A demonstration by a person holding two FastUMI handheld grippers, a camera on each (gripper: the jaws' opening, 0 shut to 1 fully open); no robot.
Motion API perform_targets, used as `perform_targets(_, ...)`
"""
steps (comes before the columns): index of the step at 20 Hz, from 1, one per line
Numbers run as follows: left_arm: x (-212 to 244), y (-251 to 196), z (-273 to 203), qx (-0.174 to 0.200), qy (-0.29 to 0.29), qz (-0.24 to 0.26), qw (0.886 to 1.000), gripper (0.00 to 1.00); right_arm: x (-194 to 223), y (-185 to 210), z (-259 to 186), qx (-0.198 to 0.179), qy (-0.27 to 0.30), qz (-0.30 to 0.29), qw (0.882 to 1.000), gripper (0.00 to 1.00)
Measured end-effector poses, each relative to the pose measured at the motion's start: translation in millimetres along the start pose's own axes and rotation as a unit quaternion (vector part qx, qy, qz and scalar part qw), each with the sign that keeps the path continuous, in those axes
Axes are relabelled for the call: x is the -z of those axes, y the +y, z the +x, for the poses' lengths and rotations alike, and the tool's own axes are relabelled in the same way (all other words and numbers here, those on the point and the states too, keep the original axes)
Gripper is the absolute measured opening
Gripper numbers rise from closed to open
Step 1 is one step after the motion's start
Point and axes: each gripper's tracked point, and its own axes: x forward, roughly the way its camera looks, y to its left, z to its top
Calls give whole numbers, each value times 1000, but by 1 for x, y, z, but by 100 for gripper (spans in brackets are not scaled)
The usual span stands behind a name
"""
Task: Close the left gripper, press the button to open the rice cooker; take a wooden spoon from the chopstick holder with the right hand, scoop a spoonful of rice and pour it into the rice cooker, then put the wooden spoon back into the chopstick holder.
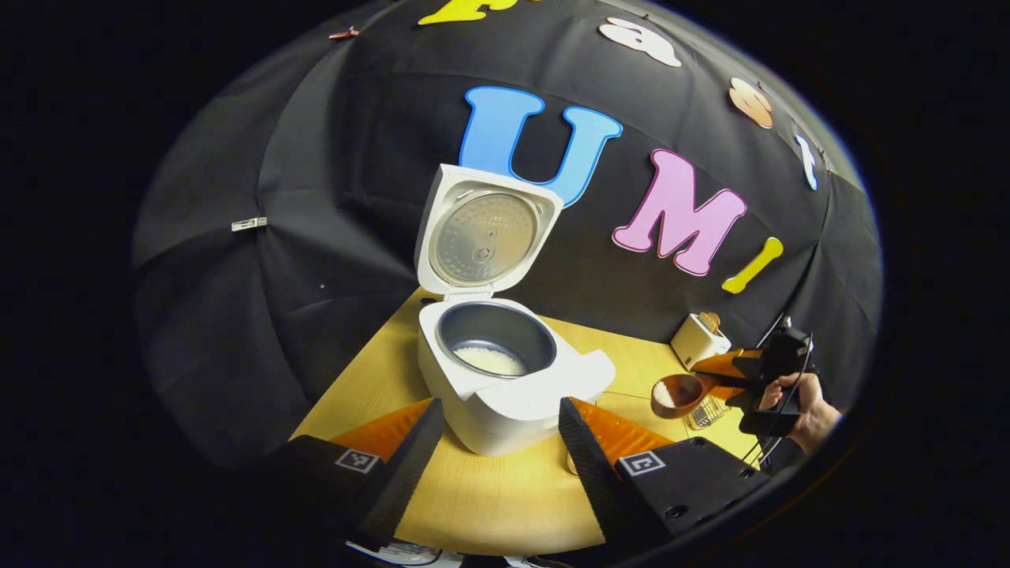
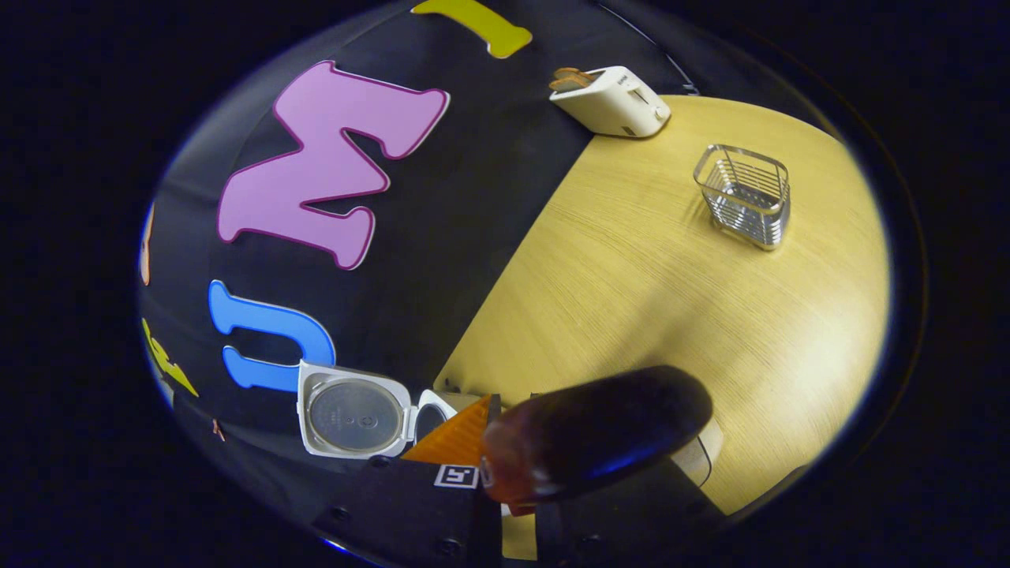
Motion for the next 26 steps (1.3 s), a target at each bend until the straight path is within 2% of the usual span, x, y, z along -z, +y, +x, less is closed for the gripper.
perform_targets(9,0,17,-11,-13,-7,-22,1000,94,-7,85,10,-48,20,-25,998,10)
perform_targets(13,2,33,-19,-28,-8,-50,998,94,3,116,32,-64,33,-36,997,10)
perform_targets(19,4,69,-27,-63,-5,-59,996,94,30,166,78,-91,48,-50,993,10)
perform_targets(22,9,87,-30,-80,1,-73,994,94,50,183,106,-97,43,-91,990,9)
perform_targets(26,18,100,-32,-93,17,-78,992,94,89,192,140,-106,32,-165,980,9)
